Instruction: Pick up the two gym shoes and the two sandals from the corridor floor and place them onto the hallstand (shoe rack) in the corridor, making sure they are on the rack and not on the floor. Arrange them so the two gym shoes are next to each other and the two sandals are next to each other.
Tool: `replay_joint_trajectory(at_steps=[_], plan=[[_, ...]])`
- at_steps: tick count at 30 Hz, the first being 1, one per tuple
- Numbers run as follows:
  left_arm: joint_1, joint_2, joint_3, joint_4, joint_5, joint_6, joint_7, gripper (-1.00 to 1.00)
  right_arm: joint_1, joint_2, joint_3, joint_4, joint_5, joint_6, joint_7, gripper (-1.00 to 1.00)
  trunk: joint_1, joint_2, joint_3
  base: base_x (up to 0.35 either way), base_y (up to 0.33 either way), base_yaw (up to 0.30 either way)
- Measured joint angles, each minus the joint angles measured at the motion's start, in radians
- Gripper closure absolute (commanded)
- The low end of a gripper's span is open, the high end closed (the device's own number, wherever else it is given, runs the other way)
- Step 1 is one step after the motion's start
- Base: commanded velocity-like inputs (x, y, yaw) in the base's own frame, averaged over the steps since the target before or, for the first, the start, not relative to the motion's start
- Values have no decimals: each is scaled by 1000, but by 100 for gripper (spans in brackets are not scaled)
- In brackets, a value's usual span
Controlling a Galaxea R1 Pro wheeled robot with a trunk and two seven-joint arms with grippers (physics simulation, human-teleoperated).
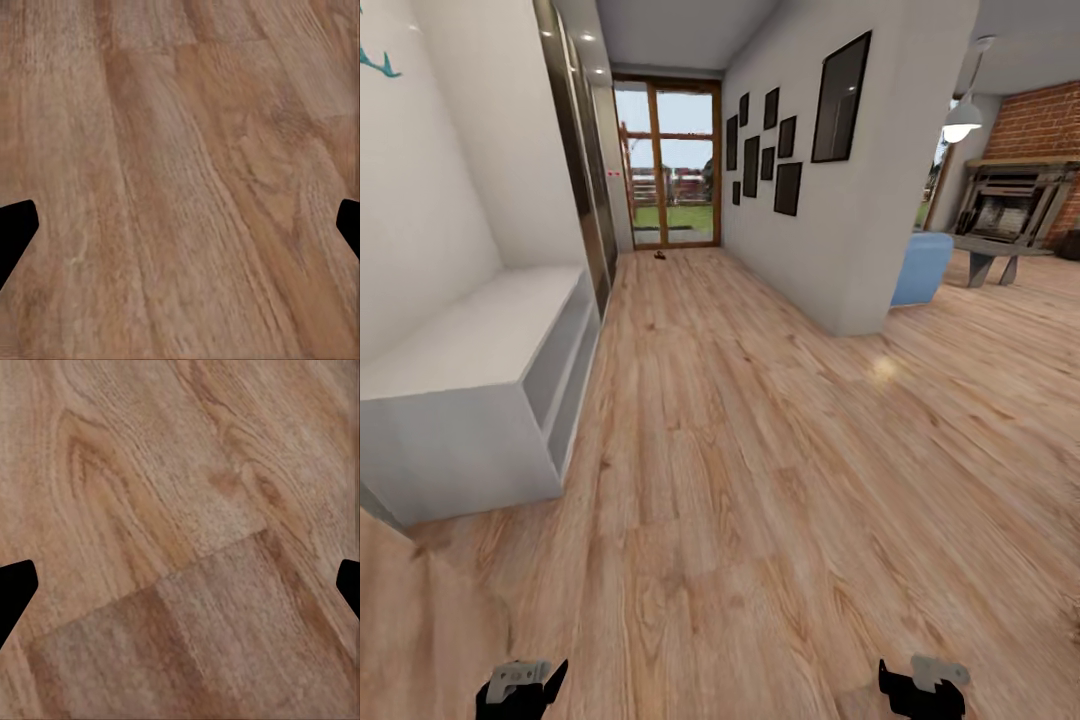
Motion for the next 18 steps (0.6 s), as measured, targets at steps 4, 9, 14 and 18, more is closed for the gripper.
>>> replay_joint_trajectory(at_steps=[4,9,14,18], plan=[[0,0,0,0,0,0,0,-100,-1,0,0,0,0,0,0,-100,0,0,0,337,0,-263],[0,0,0,0,0,0,0,-100,0,0,0,0,0,0,0,-100,0,0,0,337,0,-263],[0,0,0,0,0,0,0,-100,0,0,0,0,0,0,0,-100,0,0,0,337,0,-262],[0,0,0,0,0,0,0,-100,0,0,0,0,0,0,0,-100,0,0,0,337,0,-196]])
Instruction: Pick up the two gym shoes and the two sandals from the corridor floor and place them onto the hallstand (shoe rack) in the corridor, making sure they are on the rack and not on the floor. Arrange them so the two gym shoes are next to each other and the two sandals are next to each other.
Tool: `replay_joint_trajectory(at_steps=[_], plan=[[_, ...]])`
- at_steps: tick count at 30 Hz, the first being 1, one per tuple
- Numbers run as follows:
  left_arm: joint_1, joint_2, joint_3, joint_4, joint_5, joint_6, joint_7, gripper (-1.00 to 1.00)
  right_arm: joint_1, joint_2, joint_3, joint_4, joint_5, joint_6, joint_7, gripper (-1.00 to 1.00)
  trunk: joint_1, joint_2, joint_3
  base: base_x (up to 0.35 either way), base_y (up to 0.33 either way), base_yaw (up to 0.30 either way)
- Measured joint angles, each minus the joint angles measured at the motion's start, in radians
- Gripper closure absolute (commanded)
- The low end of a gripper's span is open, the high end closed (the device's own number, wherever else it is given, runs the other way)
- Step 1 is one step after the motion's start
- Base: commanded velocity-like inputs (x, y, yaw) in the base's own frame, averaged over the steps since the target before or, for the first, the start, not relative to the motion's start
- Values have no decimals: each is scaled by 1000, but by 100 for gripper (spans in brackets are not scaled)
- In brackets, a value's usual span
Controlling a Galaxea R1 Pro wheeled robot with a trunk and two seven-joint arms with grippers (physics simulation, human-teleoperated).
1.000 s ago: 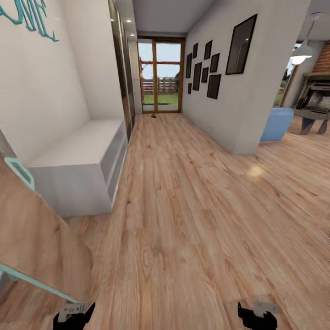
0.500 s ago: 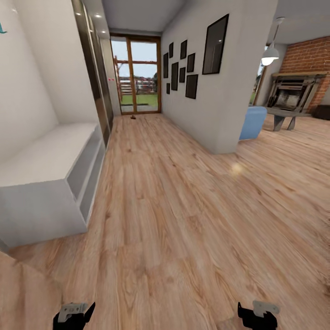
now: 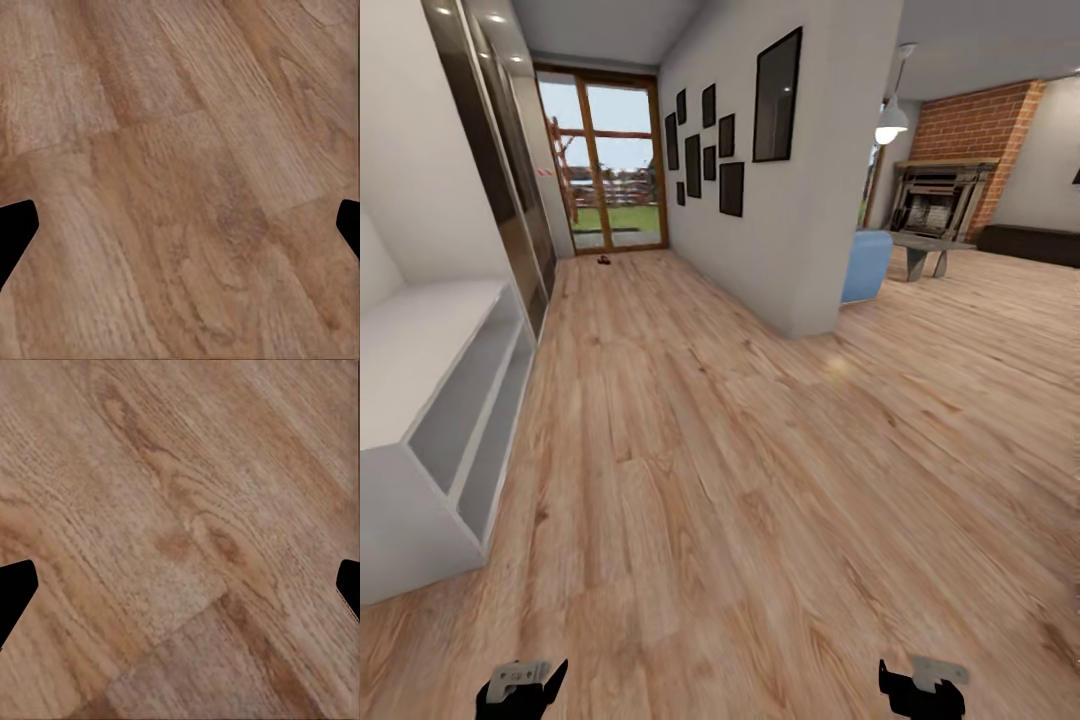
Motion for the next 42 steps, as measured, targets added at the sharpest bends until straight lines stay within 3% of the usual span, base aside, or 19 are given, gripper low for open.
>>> replay_joint_trajectory(at_steps=[32,42], plan=[[0,0,2,0,0,-1,1,-100,0,0,0,-1,0,-2,3,-100,0,0,0,337,0,-10],[1,0,2,8,0,-1,2,-100,0,3,0,-1,0,-3,0,-100,0,0,0,337,0,192]])
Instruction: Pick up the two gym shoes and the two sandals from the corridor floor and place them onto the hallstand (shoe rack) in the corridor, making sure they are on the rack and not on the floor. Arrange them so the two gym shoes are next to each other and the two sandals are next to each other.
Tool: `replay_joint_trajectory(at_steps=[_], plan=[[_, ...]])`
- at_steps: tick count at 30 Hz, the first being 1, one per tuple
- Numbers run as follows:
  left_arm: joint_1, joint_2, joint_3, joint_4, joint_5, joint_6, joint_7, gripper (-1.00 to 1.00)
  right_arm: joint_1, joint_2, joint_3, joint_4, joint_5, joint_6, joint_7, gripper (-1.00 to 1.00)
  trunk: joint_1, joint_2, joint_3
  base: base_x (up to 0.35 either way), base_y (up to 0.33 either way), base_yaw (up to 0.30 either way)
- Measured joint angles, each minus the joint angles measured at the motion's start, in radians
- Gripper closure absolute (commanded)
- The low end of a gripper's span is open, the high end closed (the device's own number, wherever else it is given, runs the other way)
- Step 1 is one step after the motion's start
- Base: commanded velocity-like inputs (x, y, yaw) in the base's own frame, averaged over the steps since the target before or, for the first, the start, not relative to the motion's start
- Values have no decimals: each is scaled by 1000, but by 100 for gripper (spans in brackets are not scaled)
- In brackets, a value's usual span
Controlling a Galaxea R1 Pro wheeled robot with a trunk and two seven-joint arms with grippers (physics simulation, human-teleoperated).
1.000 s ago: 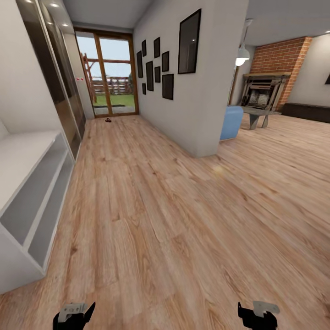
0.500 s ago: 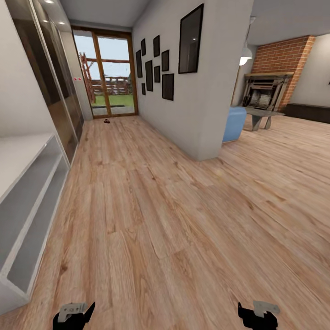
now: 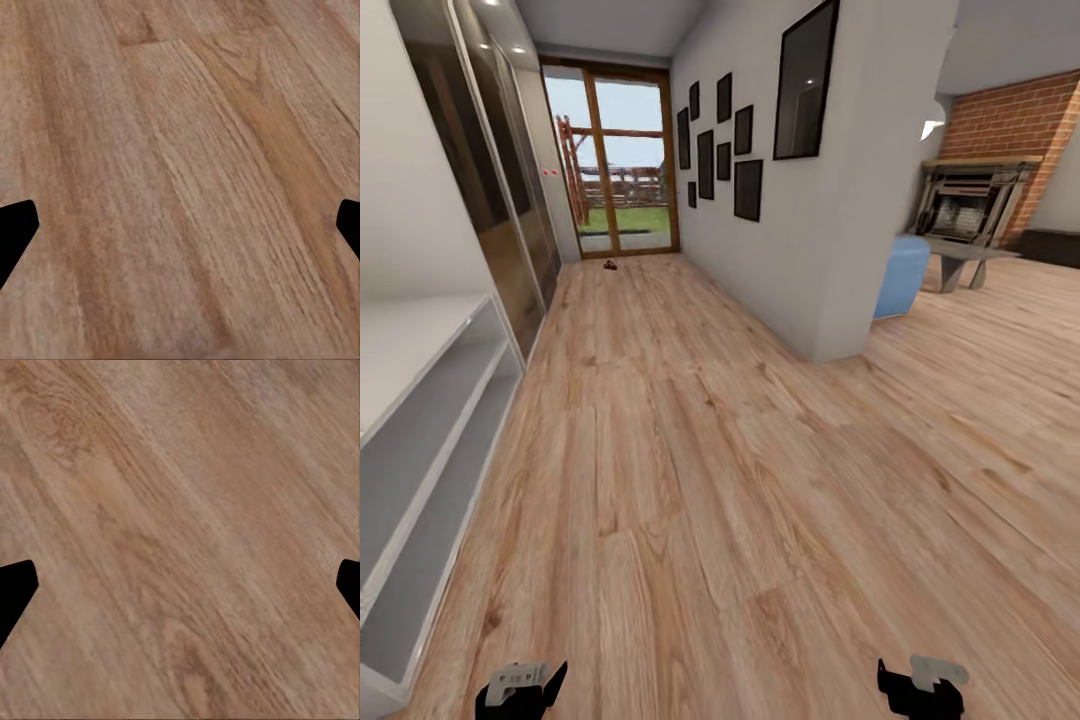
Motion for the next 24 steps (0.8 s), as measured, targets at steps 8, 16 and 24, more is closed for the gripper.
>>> replay_joint_trajectory(at_steps=[8,16,24], plan=[[0,0,3,9,-2,0,2,-100,0,0,0,1,0,0,-1,-100,0,0,0,337,0,274],[0,0,4,9,-3,-1,4,-100,0,0,0,1,0,0,-1,-100,0,0,0,337,0,277],[0,-1,2,9,-1,-1,67,-100,0,0,0,1,0,0,-1,-100,0,0,0,337,0,277]])
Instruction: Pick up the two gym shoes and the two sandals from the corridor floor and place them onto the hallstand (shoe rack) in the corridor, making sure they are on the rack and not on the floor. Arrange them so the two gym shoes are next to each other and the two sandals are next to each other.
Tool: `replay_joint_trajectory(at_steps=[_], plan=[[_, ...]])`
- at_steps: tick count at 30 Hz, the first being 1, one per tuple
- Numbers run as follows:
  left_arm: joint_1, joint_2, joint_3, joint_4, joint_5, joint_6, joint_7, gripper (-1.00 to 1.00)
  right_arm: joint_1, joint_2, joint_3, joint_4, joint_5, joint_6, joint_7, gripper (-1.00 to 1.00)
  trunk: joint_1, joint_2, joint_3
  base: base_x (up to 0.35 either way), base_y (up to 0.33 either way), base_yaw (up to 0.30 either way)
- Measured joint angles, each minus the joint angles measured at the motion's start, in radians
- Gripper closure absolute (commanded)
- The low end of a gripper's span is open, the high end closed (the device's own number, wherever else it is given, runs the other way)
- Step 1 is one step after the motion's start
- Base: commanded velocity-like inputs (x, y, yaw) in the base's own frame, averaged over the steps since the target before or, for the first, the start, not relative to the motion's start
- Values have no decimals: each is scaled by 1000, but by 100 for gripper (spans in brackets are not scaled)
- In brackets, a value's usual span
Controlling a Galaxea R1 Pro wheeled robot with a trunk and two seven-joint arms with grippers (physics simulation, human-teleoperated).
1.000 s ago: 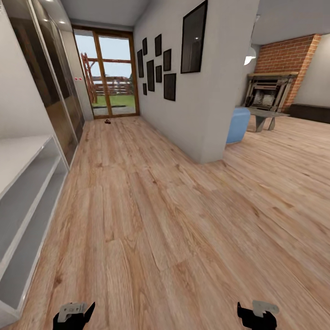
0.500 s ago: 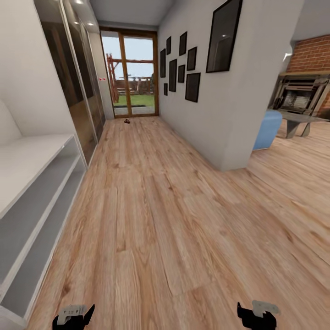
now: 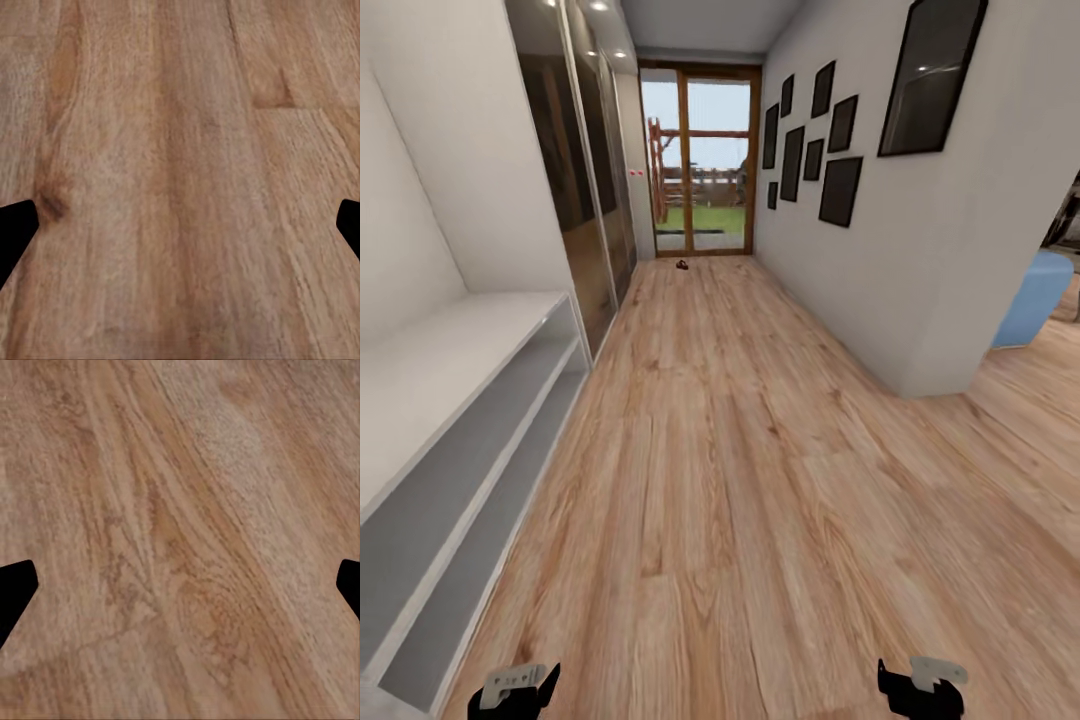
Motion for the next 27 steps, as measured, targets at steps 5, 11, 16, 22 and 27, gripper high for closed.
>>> replay_joint_trajectory(at_steps=[5,11,16,22,27], plan=[[0,0,-1,0,0,0,11,-100,0,0,0,0,0,0,0,-100,0,0,0,337,0,277],[0,-1,-1,0,1,0,17,-100,0,0,0,0,0,0,0,-100,0,0,0,335,-39,218],[0,-1,-1,1,1,0,17,-100,0,0,0,0,0,0,0,-100,0,0,0,324,-100,58],[0,-1,-1,1,1,0,17,-100,0,0,0,0,0,0,-1,-100,0,0,0,314,-119,16],[0,-1,-1,1,1,0,17,-100,1,0,0,0,-1,0,-2,-100,0,0,0,310,-125,4]])
